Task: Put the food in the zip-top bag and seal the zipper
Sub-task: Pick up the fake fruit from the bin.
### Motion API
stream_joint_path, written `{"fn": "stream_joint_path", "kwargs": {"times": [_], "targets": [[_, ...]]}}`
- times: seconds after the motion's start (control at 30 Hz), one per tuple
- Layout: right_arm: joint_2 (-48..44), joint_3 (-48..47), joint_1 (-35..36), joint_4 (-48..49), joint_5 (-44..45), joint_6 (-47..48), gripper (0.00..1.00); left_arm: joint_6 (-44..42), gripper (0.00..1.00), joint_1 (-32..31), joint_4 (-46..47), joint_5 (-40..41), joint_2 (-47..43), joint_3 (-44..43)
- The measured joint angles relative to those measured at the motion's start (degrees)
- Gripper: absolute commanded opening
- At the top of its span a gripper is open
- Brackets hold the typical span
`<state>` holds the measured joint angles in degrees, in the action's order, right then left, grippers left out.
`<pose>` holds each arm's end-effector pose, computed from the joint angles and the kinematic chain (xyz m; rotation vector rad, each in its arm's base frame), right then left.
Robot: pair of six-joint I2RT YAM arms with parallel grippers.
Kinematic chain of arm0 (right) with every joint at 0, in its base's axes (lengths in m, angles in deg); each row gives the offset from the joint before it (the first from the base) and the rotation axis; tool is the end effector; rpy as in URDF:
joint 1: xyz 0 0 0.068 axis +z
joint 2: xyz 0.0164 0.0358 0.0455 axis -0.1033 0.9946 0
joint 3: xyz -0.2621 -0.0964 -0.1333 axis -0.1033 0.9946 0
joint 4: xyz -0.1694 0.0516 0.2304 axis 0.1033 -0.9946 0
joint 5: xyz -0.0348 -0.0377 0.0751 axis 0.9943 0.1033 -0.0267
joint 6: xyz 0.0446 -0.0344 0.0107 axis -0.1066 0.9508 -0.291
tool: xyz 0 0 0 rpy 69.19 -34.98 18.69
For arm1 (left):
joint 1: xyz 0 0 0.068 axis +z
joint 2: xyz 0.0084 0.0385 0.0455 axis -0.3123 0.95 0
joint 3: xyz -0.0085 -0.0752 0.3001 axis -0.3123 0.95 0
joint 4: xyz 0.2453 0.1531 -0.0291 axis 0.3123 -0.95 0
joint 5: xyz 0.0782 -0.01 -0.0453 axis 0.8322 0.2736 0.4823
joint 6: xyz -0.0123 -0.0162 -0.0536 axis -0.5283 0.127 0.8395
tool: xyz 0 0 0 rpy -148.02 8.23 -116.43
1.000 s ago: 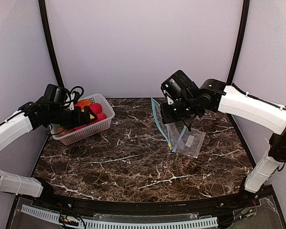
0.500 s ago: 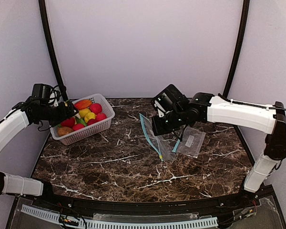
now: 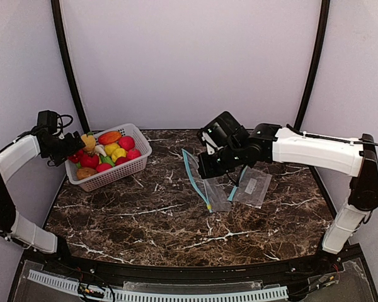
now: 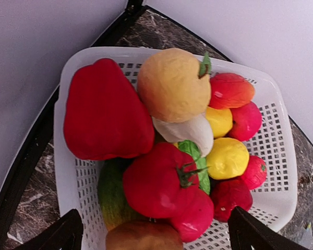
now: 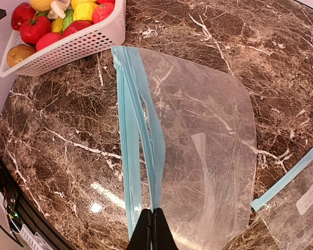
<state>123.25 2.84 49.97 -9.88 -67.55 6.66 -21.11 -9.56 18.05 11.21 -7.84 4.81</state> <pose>0.2368 0.3427 0.3247 -0.4733 2.4356 0.5817 0.3142 0.0440 0.3186 -0.6349 2.1907 -0.2680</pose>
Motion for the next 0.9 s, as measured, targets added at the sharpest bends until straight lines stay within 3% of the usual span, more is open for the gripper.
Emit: {"fn": "stream_joint_path", "kwargs": {"times": [0.27,0.47,0.7,0.9], "targets": [[0.00,0.00,0.00,0.15,0.04,0.07,0.00,1.51,0.97,3.15,4.22,5.46,2.25,0.00],[0.48,-0.02,0.00,0.15,-0.04,0.83,0.00,1.60,0.95,4.39,7.06,5.01,7.91,-1.05],[1.42,-0.07,0.00,0.15,-0.68,1.29,0.00,1.01,0.82,4.66,8.68,3.32,13.29,-3.26],[1.44,-0.20,0.00,0.13,-0.92,1.36,0.00,-0.07,0.82,4.68,8.98,2.93,14.91,-4.94]]}}
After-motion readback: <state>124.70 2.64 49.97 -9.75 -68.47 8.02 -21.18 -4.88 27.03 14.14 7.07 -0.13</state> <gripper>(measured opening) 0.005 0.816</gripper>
